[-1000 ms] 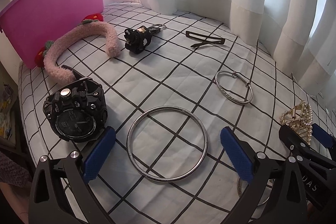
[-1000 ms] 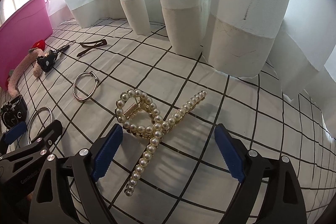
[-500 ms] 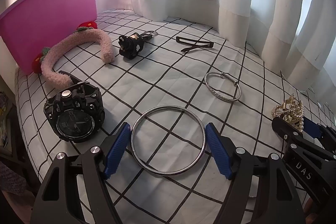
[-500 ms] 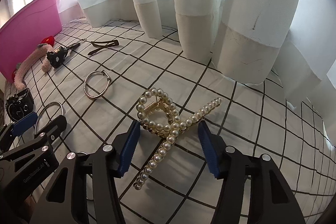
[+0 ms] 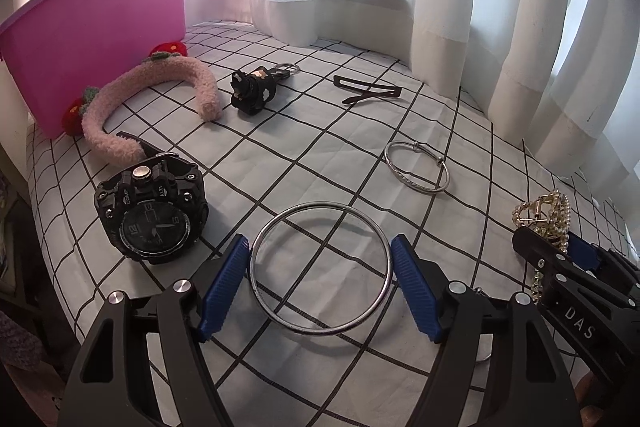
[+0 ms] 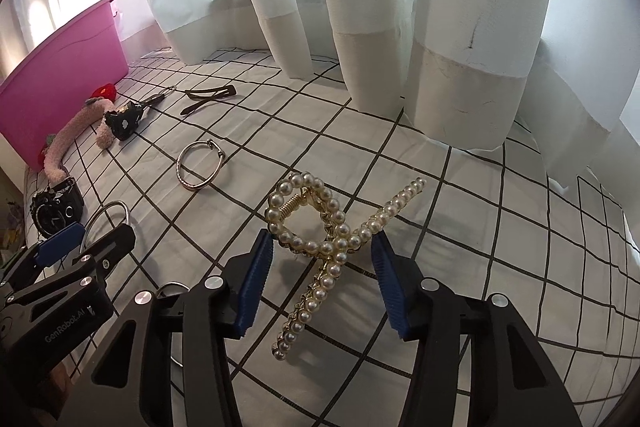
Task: Organize jewelry
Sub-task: 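Close the right tool on the pearl clip while the left tool grips the silver ring, then lift and carry the pearl clip and silver ring with both tools over the bin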
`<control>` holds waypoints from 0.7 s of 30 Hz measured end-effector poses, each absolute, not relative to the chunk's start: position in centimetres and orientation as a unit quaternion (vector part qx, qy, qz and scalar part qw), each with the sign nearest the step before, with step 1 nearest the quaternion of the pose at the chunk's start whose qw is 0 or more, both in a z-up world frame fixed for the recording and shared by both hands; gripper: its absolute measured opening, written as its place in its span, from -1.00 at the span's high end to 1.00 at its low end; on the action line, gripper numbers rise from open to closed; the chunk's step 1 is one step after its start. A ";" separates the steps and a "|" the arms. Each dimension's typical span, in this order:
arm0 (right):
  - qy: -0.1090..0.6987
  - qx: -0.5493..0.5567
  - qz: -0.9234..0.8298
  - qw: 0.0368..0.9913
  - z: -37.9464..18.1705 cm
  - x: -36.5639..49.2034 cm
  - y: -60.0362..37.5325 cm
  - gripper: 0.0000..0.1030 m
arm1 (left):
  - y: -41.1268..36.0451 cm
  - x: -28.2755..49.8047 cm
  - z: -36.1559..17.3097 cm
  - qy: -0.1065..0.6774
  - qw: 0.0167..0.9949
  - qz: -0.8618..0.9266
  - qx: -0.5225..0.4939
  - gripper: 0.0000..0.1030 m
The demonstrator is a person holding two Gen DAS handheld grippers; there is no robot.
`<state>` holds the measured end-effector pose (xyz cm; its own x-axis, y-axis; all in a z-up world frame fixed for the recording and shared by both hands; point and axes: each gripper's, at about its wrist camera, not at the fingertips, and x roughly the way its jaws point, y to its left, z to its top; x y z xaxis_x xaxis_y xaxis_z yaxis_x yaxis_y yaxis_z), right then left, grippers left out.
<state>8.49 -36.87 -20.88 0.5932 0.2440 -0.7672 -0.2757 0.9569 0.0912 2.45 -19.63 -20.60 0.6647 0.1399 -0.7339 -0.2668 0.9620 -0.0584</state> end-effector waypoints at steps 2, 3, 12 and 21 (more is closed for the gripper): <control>0.421 -0.017 0.147 0.895 -20.6 8.1 -37.0 0.04 | -19.7 2.0 -20.1 0.387 0.912 0.111 -0.076 -0.37; 0.418 -0.015 0.147 0.896 -20.4 7.8 -37.0 0.04 | -19.8 1.9 -19.9 0.385 0.913 0.111 -0.074 -0.37; 0.392 -0.018 0.157 0.906 -18.9 6.0 -36.7 0.07 | -19.1 0.3 -17.8 0.369 0.920 0.111 -0.071 -0.37; 0.372 -0.022 0.168 0.913 -17.1 5.5 -35.8 0.15 | -17.9 -0.9 -15.9 0.356 0.924 0.119 -0.072 -0.37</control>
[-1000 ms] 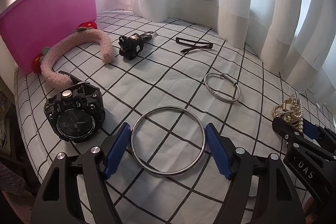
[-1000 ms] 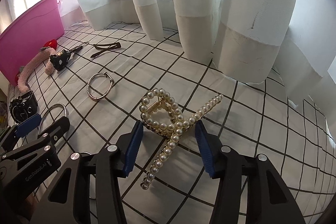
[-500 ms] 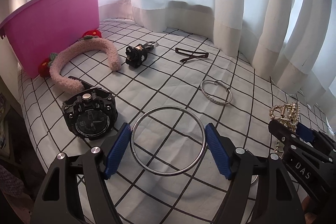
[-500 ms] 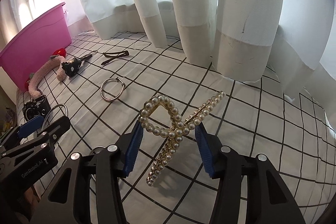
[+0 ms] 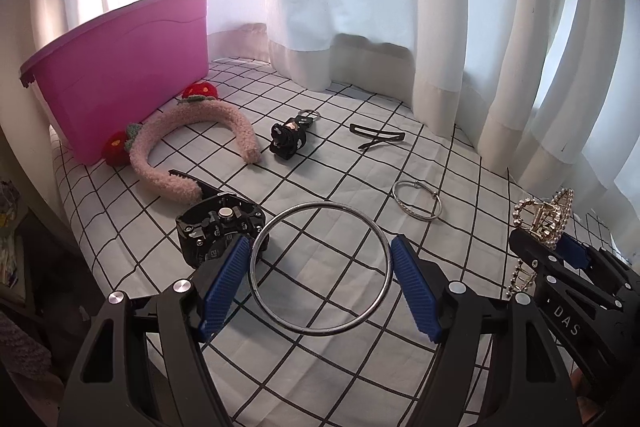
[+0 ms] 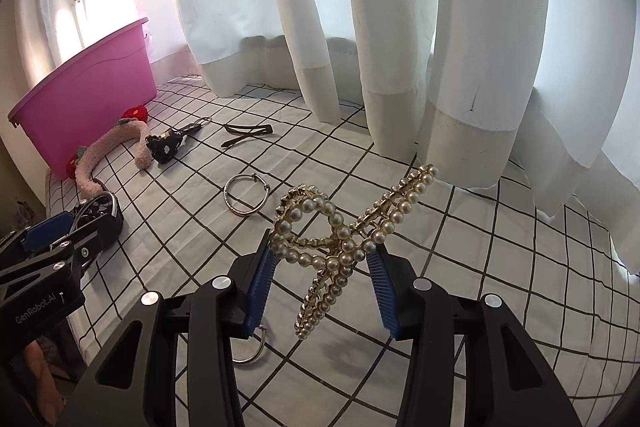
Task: Organize jewelry
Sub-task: 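Lift and carry the pearl clip and silver ring with both tools over the bin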
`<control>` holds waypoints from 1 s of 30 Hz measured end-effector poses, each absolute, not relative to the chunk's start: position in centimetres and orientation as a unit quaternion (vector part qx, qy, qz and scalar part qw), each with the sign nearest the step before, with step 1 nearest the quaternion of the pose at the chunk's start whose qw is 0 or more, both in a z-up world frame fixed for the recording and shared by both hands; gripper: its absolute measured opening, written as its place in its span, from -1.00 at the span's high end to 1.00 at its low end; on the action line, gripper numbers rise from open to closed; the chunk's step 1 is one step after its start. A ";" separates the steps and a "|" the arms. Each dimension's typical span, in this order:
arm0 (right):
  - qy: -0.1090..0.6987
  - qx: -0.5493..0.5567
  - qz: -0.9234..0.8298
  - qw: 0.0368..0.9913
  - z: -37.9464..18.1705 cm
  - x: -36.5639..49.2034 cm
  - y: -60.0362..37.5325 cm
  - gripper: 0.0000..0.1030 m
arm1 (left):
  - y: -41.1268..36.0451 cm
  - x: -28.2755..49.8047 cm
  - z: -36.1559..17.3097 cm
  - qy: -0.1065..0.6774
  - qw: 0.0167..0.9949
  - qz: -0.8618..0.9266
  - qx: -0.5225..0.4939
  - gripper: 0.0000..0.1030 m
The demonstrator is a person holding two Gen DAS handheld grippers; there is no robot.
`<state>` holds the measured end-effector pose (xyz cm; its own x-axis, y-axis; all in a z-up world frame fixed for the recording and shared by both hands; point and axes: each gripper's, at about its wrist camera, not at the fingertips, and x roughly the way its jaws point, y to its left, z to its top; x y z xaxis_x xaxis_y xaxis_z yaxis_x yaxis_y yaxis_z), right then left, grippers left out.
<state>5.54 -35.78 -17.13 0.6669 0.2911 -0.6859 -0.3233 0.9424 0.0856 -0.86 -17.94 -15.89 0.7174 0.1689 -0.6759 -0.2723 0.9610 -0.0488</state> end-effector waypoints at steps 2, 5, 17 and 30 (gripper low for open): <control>0.368 -0.021 0.172 0.914 -16.5 5.5 -35.5 0.15 | -17.6 -1.1 -15.2 0.352 0.925 0.122 -0.074 -0.37; 0.362 -0.022 0.181 0.914 -15.2 5.3 -35.0 0.15 | -17.2 -1.4 -14.0 0.343 0.928 0.127 -0.075 -0.37; 0.331 -0.030 0.247 0.910 -8.0 4.3 -31.4 0.15 | -13.3 -4.1 -6.3 0.302 0.933 0.180 -0.076 -0.37; 0.280 -0.042 0.364 0.887 -0.2 4.1 -21.4 0.15 | -4.6 -7.9 0.7 0.264 0.921 0.268 -0.104 -0.37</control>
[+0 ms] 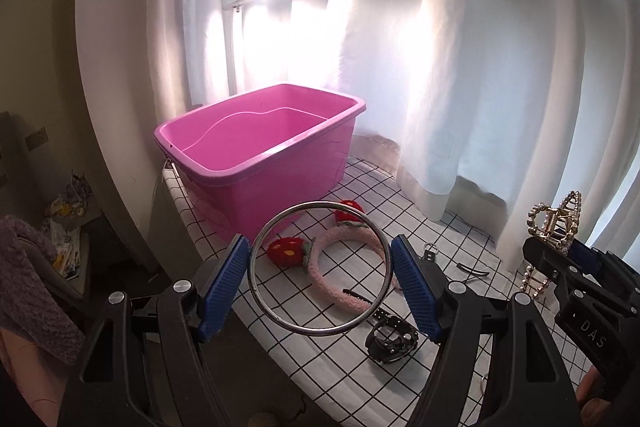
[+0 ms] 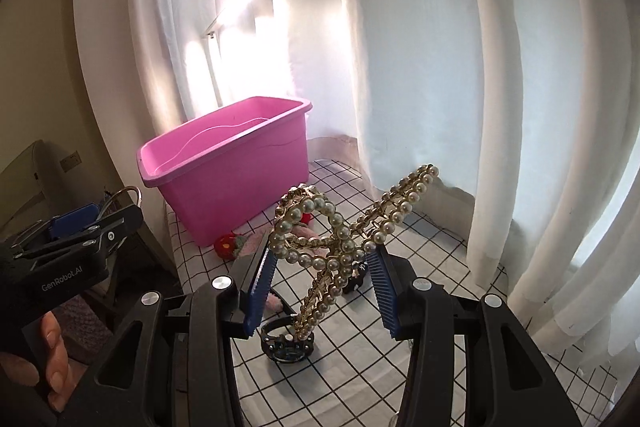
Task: Organize jewelry
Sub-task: 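Lift and carry the pearl clip and silver ring with both tools over the bin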
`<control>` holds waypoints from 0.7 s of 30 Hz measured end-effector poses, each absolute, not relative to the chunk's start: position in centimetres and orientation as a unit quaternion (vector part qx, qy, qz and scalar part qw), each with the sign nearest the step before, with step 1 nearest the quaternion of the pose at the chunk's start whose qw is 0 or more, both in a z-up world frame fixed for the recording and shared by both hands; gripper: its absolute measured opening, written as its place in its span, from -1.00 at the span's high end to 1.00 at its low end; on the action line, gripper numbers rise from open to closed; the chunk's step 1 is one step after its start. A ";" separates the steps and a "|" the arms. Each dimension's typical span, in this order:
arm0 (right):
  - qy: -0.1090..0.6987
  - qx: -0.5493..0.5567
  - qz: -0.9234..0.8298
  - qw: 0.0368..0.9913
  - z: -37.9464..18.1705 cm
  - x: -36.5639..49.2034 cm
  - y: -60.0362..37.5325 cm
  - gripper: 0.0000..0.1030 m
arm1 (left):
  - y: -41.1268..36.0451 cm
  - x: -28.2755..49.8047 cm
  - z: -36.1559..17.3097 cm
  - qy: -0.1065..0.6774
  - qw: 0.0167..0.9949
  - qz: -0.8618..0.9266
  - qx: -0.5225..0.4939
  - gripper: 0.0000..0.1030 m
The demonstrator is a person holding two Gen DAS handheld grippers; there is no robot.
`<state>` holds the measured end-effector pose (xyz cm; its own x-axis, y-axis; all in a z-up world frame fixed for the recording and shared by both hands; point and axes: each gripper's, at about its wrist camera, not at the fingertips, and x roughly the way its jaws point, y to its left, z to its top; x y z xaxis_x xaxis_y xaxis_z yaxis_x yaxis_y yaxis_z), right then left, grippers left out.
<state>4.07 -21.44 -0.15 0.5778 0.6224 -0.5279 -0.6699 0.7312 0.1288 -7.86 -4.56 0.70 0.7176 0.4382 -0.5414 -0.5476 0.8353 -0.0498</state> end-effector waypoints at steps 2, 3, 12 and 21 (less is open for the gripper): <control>0.271 -0.042 0.376 0.885 0.9 4.2 -19.5 0.15 | -2.8 -8.3 1.5 0.256 0.920 0.276 -0.104 -0.37; 0.268 -0.043 0.381 0.884 1.4 4.4 -18.3 0.15 | -1.9 -8.4 1.9 0.253 0.920 0.280 -0.104 -0.37; 0.250 -0.035 0.405 0.879 5.6 6.8 -7.6 0.15 | 8.6 -6.9 5.7 0.230 0.923 0.294 -0.091 -0.37; 0.262 -0.043 0.414 0.871 6.8 11.0 4.0 0.15 | 18.5 -1.3 5.9 0.242 0.925 0.279 -0.093 -0.37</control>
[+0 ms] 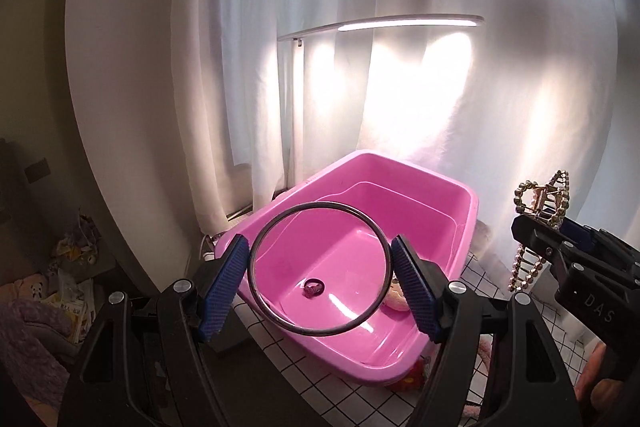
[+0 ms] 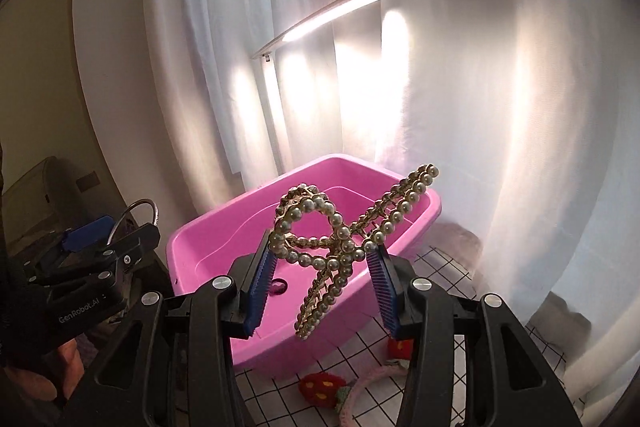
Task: Organize jewelry
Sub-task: 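Lift and carry the pearl clip and silver ring with both tools over the bin, then open the right tool to drop the pearl clip while the left tool releases the ring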
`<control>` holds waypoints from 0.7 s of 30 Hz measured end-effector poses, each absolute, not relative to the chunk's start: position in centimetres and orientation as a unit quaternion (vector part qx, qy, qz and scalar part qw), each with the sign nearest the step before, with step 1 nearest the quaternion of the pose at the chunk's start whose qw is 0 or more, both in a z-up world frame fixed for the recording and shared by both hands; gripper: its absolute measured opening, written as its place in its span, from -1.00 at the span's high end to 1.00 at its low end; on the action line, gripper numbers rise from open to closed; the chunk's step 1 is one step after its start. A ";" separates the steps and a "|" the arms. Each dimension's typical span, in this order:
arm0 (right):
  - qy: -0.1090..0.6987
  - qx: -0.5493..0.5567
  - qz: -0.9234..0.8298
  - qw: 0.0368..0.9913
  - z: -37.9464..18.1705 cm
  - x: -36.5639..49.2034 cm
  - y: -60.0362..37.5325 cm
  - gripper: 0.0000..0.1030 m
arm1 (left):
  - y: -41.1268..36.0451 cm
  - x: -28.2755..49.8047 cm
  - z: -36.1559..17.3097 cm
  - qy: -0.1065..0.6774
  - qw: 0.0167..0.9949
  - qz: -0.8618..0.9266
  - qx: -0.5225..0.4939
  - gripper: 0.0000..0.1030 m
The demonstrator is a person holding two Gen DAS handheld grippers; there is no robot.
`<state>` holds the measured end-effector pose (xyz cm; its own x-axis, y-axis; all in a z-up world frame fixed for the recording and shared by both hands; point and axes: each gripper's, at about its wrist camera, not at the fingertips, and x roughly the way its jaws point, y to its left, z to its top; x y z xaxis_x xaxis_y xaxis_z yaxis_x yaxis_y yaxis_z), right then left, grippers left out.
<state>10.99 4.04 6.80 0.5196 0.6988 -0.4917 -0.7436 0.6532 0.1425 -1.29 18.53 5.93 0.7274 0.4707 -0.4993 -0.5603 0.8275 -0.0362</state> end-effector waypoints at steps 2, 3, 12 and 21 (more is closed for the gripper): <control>0.272 -0.048 0.416 0.867 6.5 12.1 6.2 0.15 | 20.3 0.1 5.5 0.251 0.924 0.272 -0.096 -0.37; 0.277 -0.050 0.415 0.865 6.5 12.6 7.4 0.15 | 21.0 0.7 5.2 0.256 0.923 0.268 -0.099 -0.37; 0.360 -0.074 0.412 0.834 2.9 18.0 14.3 0.15 | 26.2 6.3 1.7 0.324 0.903 0.260 -0.109 -0.37; 0.432 -0.108 0.374 0.814 -0.6 21.0 16.7 0.15 | 28.3 9.4 -1.1 0.384 0.878 0.264 -0.112 -0.38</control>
